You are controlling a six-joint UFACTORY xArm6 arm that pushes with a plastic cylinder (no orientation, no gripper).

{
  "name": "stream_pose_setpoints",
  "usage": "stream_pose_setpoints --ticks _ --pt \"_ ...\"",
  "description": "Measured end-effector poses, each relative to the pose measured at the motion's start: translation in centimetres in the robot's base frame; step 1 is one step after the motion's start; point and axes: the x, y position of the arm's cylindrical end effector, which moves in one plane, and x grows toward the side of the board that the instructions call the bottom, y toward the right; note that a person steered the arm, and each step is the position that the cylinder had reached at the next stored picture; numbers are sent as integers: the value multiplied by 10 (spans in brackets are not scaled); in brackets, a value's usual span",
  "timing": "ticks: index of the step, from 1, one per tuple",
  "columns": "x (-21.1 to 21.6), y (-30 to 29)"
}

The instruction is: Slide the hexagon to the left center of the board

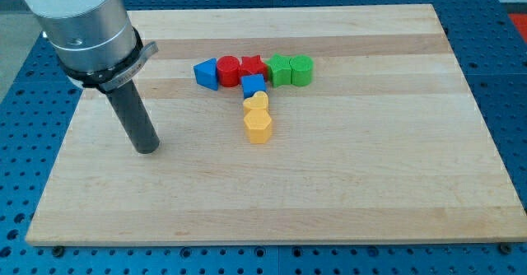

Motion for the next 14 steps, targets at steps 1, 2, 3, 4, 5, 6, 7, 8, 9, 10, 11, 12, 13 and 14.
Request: stream_pose_setpoints --ticks 1,2,3,4,5,6,7,8,9,10,11,12,13,14 --pt "0 -1" --pt "7 33" --pt "17 74" --pt "17 118" --pt "18 146" --pt "18 146" --pt "18 146" --pt "14 152" --pt "2 171" --pt "-9 198" --pt "-20 204" --pt "-25 189" --pt "-21 153" --pt "-20 119"
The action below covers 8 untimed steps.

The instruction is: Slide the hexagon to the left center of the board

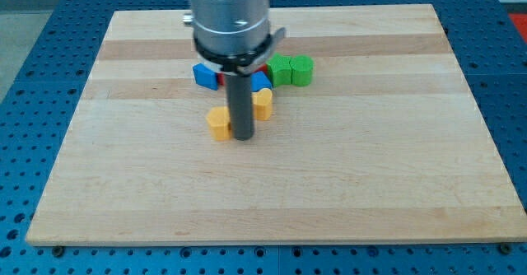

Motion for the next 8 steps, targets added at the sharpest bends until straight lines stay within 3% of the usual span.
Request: stream_pose_setpoints --ticks 2,5,8 --pt "-2 -42" --pt "-44 -53" --pt "-14 -111"
